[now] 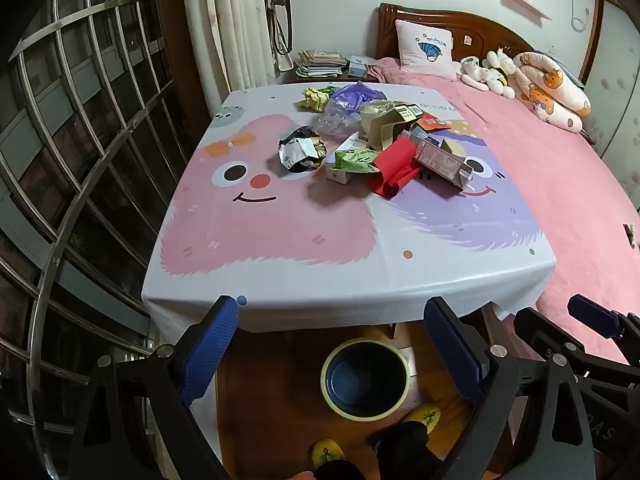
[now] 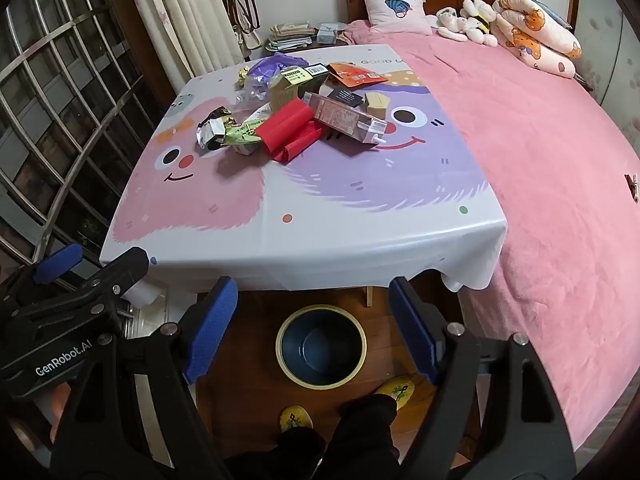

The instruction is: Collect trash

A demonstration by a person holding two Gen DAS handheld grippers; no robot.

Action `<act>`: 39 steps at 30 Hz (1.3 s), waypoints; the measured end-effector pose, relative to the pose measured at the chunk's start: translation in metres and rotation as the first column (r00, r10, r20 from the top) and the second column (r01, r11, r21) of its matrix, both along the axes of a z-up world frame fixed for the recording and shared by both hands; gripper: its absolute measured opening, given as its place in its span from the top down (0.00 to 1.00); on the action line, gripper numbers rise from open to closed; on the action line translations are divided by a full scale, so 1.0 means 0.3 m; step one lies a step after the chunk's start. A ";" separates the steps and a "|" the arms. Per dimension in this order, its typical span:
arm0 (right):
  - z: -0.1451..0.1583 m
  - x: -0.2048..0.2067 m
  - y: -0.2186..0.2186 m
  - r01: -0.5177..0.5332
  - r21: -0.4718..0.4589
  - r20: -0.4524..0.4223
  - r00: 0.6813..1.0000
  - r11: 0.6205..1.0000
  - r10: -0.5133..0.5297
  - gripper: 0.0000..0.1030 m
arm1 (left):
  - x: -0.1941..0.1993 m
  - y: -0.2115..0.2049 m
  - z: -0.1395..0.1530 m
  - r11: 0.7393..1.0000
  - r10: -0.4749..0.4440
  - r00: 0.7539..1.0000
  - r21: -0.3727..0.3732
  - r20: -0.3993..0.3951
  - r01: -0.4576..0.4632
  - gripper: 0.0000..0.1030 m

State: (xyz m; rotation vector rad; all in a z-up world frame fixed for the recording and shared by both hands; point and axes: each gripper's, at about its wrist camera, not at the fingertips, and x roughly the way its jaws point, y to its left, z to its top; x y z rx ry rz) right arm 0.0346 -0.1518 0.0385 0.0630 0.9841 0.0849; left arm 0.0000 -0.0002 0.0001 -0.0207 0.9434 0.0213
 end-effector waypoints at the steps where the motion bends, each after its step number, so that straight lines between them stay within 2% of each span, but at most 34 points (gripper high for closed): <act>1: 0.000 0.000 -0.001 0.000 0.002 0.001 1.000 1.000 0.000 0.26 | 0.000 0.000 0.000 1.000 0.000 1.000 -0.001 0.001 0.000 0.08; 32: -0.011 0.024 0.010 0.005 0.021 -0.009 1.000 1.000 -0.004 0.26 | 0.014 0.008 -0.036 1.000 -0.023 0.999 -0.014 -0.025 0.023 0.12; 39: -0.046 -0.002 0.026 0.006 0.023 -0.015 1.000 1.000 -0.006 0.26 | 0.025 0.025 -0.048 1.000 -0.026 0.999 -0.013 -0.037 0.026 0.12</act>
